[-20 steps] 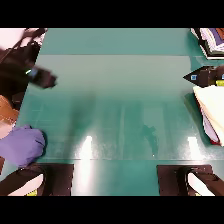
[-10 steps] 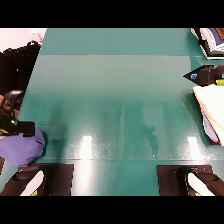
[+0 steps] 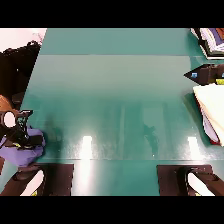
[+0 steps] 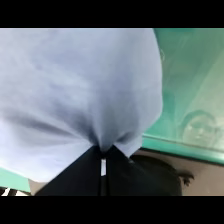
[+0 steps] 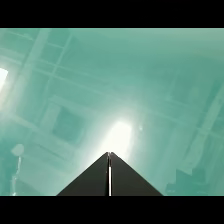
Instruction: Fold the shirts.
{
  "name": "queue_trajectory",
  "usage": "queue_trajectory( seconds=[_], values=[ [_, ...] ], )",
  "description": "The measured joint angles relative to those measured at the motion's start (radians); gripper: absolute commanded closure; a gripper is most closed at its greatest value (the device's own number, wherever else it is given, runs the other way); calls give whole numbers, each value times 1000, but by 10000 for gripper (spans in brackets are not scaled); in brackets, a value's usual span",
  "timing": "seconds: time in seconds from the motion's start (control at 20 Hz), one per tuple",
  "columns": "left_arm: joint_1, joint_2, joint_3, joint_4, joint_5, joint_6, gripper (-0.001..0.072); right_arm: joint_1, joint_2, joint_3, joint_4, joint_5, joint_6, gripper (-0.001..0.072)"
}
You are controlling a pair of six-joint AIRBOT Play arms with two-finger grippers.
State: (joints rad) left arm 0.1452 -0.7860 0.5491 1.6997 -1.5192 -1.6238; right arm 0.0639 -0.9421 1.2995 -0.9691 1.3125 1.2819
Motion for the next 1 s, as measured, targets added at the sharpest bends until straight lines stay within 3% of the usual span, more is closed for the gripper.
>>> queue_trajectory(
  seconds=[0.25, 0.75, 1.0],
  values=[
    [0, 0, 93, -3, -39, -2, 686, 0, 0, 0, 0, -2, 0, 697],
    [0, 2, 1001, -203, -125, 27, 688, 0, 0, 1, 6, -151, 0, 697],
    [0, -13, 1180, -375, -77, 45, 688, 0, 0, 57, 8, -216, 0, 697]
  ],
)
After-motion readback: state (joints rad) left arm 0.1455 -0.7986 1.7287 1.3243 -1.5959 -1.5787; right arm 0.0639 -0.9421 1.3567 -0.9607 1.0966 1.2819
